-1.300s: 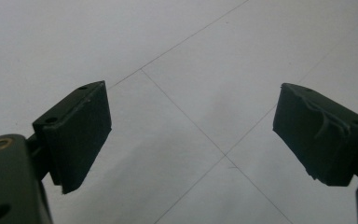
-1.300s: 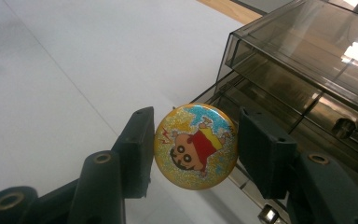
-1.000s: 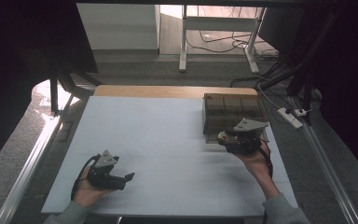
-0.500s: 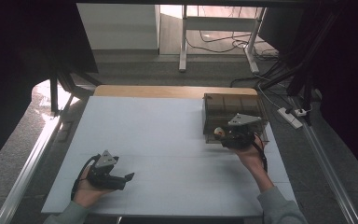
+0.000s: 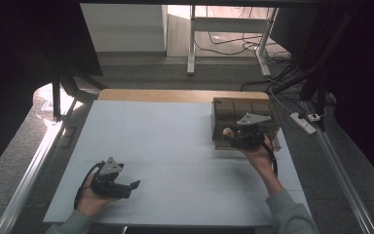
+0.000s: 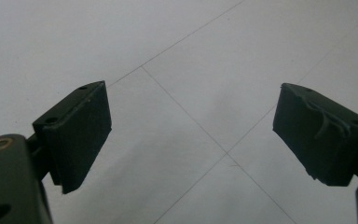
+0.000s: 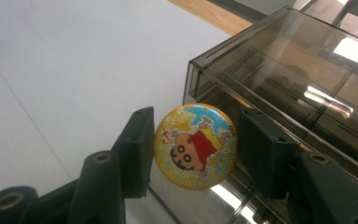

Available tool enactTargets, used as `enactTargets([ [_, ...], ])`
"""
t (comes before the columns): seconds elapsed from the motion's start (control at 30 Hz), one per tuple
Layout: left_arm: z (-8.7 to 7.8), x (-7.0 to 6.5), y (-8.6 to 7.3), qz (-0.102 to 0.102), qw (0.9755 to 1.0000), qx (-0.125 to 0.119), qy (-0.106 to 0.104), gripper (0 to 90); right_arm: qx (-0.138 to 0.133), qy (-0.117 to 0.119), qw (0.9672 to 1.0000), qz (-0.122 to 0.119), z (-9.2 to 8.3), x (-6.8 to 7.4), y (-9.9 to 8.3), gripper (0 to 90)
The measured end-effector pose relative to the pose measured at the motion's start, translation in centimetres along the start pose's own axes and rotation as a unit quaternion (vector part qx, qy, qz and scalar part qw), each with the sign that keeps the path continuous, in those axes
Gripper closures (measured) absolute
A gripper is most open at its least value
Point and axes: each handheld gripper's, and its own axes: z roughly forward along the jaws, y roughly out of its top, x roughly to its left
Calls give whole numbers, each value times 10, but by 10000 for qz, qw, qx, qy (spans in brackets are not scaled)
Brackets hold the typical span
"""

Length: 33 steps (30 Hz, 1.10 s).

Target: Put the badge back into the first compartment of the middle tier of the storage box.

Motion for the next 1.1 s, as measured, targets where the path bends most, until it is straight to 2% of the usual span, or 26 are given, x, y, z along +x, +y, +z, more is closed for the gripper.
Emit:
enactTargets([
  [0.2,0,0,-1,-13,10000,1,14,118,86,-13,10000,-11,5,0,-2,472],
  [0.57,0,-1,-1,0,10000,6,5,118,104,-3,9999,12,5,-2,-3,468],
  [0.77,0,0,-1,-3,10000,5,3,118,74,-7,10000,-26,3,-1,-2,415],
  [1.1,0,-1,-1,-1,10000,4,2,119,8,-84,10000,-14,1,0,-2,376],
])
